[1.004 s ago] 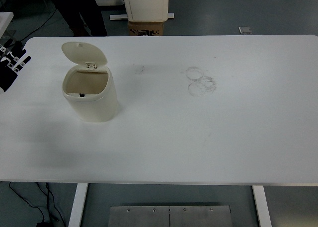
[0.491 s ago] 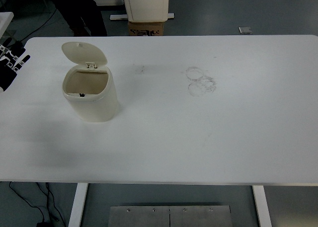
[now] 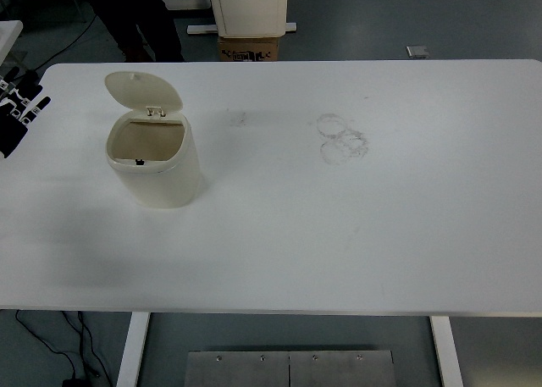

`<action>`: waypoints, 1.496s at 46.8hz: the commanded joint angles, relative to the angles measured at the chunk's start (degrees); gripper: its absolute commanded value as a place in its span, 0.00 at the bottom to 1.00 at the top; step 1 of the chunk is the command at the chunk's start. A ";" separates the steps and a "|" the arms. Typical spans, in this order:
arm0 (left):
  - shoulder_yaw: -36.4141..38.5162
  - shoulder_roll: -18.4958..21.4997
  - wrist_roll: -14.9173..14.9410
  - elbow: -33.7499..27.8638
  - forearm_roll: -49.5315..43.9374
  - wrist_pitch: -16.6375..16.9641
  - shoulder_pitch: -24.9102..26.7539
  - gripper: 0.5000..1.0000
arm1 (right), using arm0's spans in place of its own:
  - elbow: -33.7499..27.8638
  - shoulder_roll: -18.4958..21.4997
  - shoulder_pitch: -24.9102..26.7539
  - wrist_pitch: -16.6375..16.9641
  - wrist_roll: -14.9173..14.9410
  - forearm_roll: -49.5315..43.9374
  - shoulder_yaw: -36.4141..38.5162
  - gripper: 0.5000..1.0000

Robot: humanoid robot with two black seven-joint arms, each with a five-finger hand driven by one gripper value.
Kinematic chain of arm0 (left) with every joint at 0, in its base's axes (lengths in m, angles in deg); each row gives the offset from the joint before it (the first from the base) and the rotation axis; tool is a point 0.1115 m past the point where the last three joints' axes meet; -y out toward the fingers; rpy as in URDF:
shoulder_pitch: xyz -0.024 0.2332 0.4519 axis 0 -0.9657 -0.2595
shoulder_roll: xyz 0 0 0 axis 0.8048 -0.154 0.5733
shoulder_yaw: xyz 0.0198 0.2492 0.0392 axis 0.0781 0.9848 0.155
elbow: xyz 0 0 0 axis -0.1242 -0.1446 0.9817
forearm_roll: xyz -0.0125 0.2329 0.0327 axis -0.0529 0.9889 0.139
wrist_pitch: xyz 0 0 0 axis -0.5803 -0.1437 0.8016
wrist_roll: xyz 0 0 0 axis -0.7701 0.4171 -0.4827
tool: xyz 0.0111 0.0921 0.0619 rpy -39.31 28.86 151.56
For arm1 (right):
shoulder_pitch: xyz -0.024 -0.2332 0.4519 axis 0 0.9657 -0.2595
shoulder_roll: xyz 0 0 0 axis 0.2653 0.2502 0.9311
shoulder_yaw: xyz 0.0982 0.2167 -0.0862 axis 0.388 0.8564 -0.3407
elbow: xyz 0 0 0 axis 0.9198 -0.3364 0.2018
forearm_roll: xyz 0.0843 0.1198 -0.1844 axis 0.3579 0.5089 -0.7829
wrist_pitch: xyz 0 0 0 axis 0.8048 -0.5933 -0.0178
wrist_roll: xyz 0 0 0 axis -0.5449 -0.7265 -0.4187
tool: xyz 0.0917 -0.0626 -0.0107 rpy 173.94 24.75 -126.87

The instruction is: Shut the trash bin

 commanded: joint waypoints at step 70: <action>30.76 16.14 0.71 -33.74 26.35 1.70 31.10 1.00 | 0.00 0.00 0.00 0.00 -0.08 0.00 0.00 0.98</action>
